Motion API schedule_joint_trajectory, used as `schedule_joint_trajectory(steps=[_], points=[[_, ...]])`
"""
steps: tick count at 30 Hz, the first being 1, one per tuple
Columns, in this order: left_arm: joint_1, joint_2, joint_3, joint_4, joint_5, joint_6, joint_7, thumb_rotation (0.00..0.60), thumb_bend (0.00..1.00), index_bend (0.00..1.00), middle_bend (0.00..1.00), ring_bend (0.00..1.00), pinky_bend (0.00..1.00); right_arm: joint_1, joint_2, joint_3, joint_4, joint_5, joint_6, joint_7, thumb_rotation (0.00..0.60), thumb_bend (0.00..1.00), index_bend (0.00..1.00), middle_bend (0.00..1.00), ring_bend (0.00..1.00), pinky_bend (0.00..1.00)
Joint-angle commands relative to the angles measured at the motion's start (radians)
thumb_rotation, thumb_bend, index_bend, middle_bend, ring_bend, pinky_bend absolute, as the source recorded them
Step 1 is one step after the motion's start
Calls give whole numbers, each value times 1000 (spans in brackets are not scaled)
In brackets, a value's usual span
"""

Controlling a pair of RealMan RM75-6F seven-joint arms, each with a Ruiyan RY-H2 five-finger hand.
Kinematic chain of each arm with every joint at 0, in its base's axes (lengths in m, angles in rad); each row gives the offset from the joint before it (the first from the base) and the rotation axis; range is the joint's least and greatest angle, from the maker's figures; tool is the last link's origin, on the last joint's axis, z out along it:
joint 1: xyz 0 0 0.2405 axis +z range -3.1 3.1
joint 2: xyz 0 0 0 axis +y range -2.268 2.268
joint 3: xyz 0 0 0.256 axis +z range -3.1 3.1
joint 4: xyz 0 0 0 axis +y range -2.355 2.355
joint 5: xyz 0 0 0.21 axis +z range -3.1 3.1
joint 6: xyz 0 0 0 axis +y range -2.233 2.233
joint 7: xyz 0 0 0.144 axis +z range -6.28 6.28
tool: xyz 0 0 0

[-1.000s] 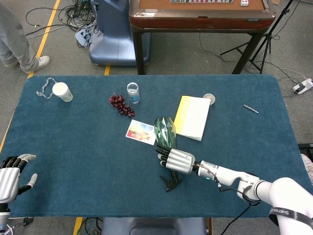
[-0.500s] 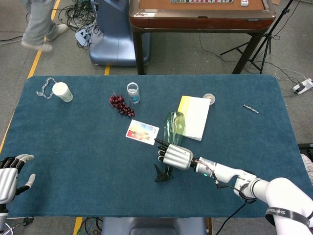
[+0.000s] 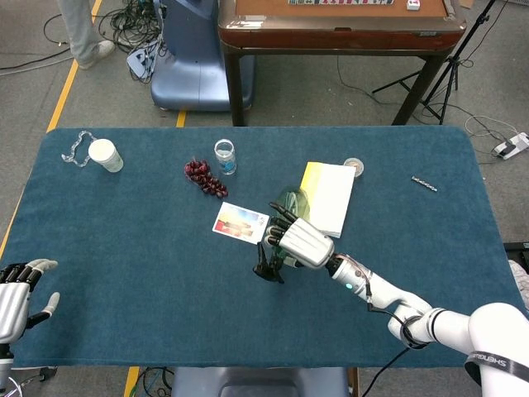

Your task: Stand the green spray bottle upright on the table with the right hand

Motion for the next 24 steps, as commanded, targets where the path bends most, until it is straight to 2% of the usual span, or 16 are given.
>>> schedule_joint_trajectory(steps=[1,9,15,24], points=[[-1,1,-1,0,1,-1,-1,600,359,284,263,244,176,-23,35,52,-80,68,10,72,600,296,641,429,256,0],[-4,2,-2,0,4,-2,-3,600,360,284,263,244,176,-48,113,119,-253,181,-21,206,600,296,641,426,256,0],[-4,3,0,-1,8,-1,-5,600,360,284,263,245,176,-66,197,165,-393,300,-98,300,600,295,641,426,256,0],[-3,3,3,-2,15,2,-5,600,360,284,263,244,176,-56,371,236,-590,507,-313,401,600,295,641,426,256,0]])
